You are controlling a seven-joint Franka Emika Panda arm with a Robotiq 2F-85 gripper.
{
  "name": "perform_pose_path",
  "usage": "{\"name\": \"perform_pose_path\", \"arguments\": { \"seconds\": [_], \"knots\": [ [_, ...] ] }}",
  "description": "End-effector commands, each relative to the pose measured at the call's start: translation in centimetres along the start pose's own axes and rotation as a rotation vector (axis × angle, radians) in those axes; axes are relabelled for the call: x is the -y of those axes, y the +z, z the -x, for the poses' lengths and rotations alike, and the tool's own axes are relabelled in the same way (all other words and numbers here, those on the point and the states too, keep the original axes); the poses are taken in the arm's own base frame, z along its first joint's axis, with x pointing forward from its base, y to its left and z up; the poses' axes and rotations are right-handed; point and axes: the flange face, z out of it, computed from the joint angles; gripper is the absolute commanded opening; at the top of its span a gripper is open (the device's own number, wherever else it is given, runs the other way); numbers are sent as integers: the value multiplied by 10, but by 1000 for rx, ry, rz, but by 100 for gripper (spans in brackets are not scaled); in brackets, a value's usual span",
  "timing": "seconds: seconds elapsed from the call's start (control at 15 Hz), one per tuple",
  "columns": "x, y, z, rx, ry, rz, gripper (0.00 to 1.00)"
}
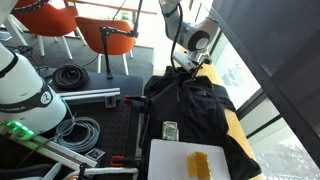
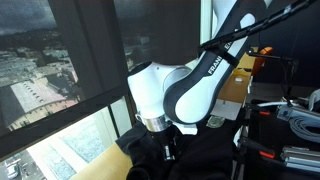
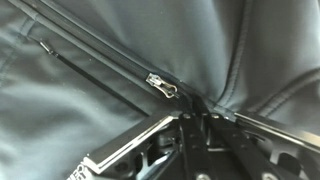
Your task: Close the zipper of the black vest
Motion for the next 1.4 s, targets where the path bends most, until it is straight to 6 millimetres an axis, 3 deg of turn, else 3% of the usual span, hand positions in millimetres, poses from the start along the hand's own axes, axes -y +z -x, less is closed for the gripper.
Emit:
{"name": "perform_pose_path", "arguments": {
  "seconds": [0.0,0.33,1.33],
  "knots": [
    [28,0,-28,7,-40,2,2],
    [62,-2,-46,9,-89,13,2],
    [138,-31,-79,-29,-198,56,2]
  ]
}}
